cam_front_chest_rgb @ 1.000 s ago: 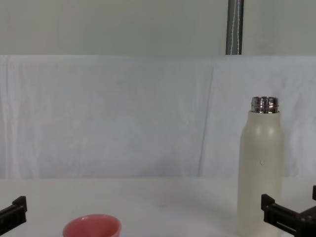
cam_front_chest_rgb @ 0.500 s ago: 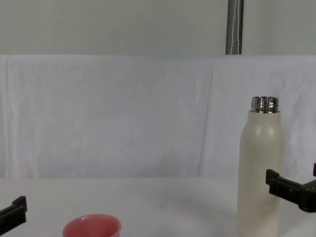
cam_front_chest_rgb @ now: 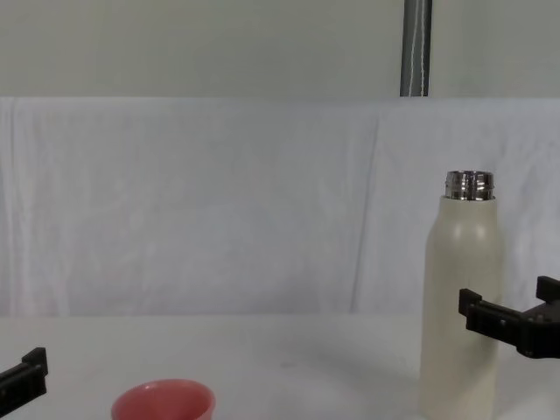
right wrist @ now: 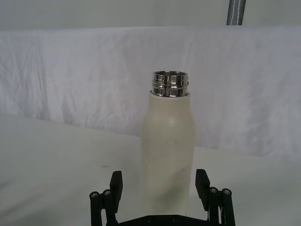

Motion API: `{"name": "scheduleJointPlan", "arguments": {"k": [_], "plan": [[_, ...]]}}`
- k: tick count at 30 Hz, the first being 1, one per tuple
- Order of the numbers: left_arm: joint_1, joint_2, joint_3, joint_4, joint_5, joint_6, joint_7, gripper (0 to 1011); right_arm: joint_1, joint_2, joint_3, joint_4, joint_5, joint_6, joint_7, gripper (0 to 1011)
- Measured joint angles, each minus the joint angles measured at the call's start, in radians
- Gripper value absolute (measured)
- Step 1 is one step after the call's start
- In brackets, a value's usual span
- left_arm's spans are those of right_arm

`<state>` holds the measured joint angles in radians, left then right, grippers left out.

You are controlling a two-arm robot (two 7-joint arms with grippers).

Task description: Grasp the thermos with one hand and pour water into the cup lid.

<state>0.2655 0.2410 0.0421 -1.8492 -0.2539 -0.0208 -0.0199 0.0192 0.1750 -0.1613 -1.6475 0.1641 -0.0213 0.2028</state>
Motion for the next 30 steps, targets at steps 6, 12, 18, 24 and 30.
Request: {"name": "scheduleJointPlan", "arguments": {"k": [6, 12, 18, 24, 30], "plan": [[0.0, 0.0, 0.0, 0.0, 0.0, 0.0, 0.0, 1001, 0.018, -0.001, 0.001, 0.024, 0.017, 0.0, 0.005, 1001], [0.0, 0.0, 0.0, 0.0, 0.0, 0.0, 0.0, 1001, 0.034, -0.009, 0.003, 0.055, 0.037, -0.003, 0.005, 1001], [0.0, 0.0, 0.0, 0.0, 0.0, 0.0, 0.0, 1001, 0.053, -0.018, -0.001, 0.092, 0.048, -0.011, 0.005, 1001], [0.0, 0.0, 0.0, 0.0, 0.0, 0.0, 0.0, 1001, 0.069, -0.022, -0.01, 0.127, 0.053, -0.019, 0.005, 1001], [0.0, 0.0, 0.0, 0.0, 0.0, 0.0, 0.0, 1001, 0.077, -0.024, -0.015, 0.148, 0.057, -0.021, 0.005, 1001]]}}
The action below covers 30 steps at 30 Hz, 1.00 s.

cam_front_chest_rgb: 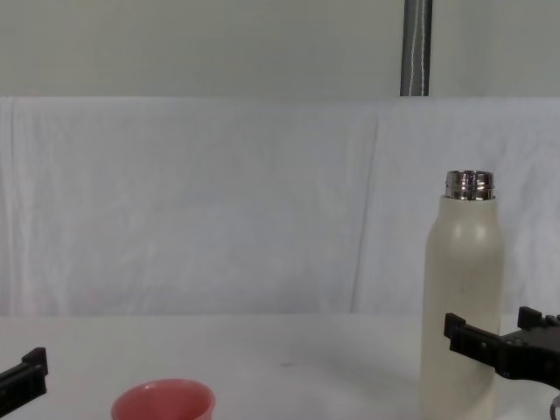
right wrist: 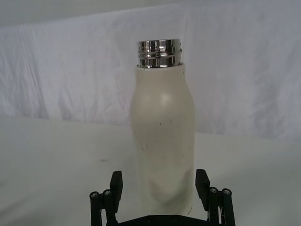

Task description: Grasp the thermos with one hand and pour water into the cup lid.

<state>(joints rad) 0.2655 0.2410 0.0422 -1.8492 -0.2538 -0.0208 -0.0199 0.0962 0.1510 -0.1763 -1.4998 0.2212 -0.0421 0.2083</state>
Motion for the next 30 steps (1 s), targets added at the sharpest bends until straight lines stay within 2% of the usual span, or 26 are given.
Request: {"name": "scheduleJointPlan", "arguments": {"k": [15, 30], "plan": [[0.0, 0.0, 0.0, 0.0, 0.0, 0.0, 0.0, 1001, 0.021, -0.001, -0.014, 0.045, -0.002, -0.001, 0.002, 1001], [0.0, 0.0, 0.0, 0.0, 0.0, 0.0, 0.0, 1001, 0.071, -0.006, -0.019, 0.107, -0.022, 0.001, -0.004, 1001]]}}
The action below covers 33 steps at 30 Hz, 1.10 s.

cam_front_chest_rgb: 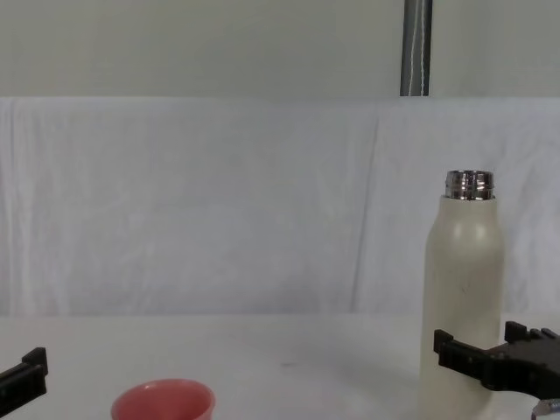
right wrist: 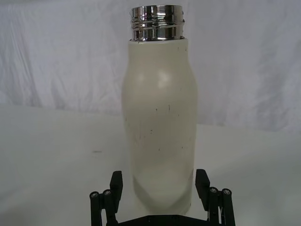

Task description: Grasp the thermos with one hand and pour water into the cup lid.

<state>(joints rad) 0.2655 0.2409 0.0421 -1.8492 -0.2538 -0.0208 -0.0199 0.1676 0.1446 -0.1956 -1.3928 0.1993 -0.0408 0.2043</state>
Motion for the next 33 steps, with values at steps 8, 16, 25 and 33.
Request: {"name": "scheduleJointPlan", "arguments": {"k": [8, 16, 25, 33], "plan": [[0.0, 0.0, 0.0, 0.0, 0.0, 0.0, 0.0, 1001, 0.033, -0.007, -0.002, 0.033, -0.003, -0.002, 0.002, 1001], [0.0, 0.0, 0.0, 0.0, 0.0, 0.0, 0.0, 1001, 0.057, -0.015, -0.006, 0.062, -0.003, -0.005, 0.005, 1001], [0.0, 0.0, 0.0, 0.0, 0.0, 0.0, 0.0, 1001, 0.087, -0.027, -0.01, 0.102, -0.002, -0.01, 0.011, 1003], [0.0, 0.0, 0.0, 0.0, 0.0, 0.0, 0.0, 1001, 0.113, -0.034, -0.013, 0.139, -0.001, -0.018, 0.013, 1003]]}}
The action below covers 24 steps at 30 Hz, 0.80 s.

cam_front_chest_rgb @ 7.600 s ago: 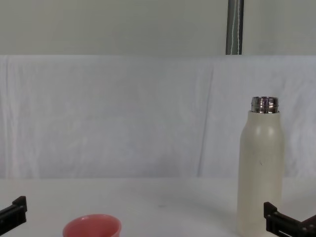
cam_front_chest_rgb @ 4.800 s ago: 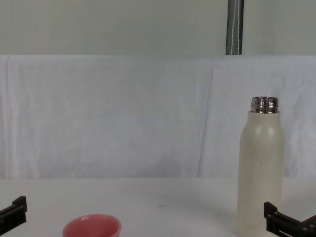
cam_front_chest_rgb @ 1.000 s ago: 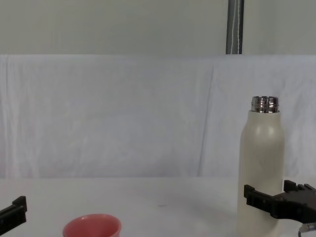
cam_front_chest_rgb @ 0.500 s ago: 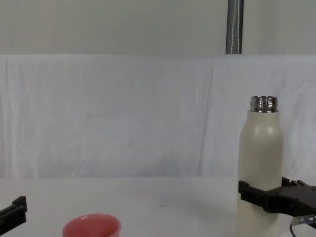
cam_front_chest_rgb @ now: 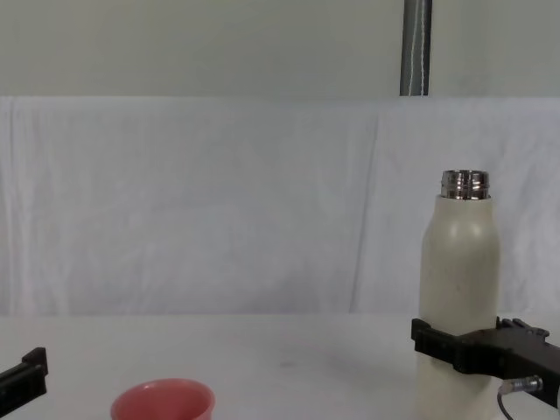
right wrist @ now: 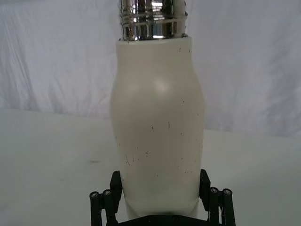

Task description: Grasp the thermos with one hand and pour water into the cup lid.

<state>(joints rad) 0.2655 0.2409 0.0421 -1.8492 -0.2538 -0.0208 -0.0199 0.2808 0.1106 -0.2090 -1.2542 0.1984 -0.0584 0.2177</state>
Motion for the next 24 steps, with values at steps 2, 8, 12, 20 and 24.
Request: {"name": "scheduleJointPlan", "arguments": {"k": [2, 8, 12, 20, 24], "plan": [[0.0, 0.0, 0.0, 0.0, 0.0, 0.0, 0.0, 1001, 0.006, -0.002, -0.001, 0.011, 0.0, -0.002, 0.0, 1003], [0.0, 0.0, 0.0, 0.0, 0.0, 0.0, 0.0, 1001, 0.02, -0.008, -0.001, 0.028, -0.001, -0.008, 0.0, 1003], [0.0, 0.0, 0.0, 0.0, 0.0, 0.0, 0.0, 1001, 0.024, -0.013, -0.002, 0.032, -0.004, -0.009, -0.004, 1003], [0.0, 0.0, 0.0, 0.0, 0.0, 0.0, 0.0, 1001, 0.023, -0.013, -0.002, 0.032, -0.005, -0.01, -0.006, 1003], [0.0, 0.0, 0.0, 0.0, 0.0, 0.0, 0.0, 1001, 0.023, -0.012, -0.002, 0.031, -0.005, -0.01, -0.006, 969]]}}
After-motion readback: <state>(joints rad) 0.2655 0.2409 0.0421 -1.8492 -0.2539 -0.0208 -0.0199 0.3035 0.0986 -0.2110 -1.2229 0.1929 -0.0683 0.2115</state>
